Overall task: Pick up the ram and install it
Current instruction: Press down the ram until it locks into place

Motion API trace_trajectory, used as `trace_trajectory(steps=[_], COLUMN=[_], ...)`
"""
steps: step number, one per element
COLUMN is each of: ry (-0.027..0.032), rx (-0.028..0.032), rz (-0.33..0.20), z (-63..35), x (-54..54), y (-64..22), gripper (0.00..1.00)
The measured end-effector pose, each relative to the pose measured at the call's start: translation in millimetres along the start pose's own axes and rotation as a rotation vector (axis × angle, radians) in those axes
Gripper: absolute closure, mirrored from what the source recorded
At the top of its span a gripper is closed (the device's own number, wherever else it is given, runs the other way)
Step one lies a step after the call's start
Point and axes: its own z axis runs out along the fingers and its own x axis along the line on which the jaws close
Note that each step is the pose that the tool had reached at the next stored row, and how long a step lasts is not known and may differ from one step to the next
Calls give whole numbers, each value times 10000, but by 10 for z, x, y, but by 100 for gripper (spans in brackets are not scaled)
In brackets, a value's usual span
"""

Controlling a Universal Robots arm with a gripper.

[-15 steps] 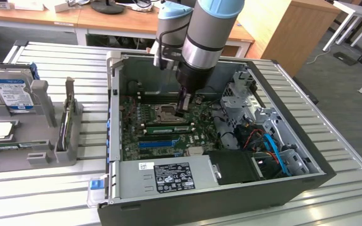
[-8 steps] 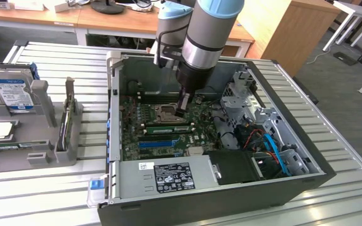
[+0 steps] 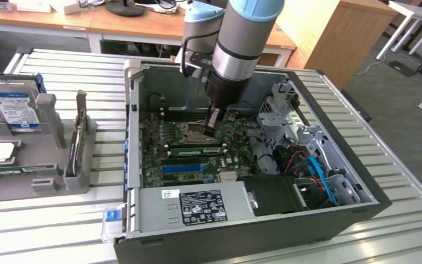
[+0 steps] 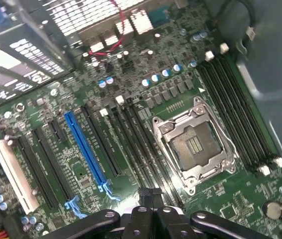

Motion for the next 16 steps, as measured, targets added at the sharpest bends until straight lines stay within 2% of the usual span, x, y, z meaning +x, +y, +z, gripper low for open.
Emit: trace_trajectory(steps=[16], ry=[-108], rx=[118], rz=[2590], z=[6], x=[0], y=[0], gripper=[89])
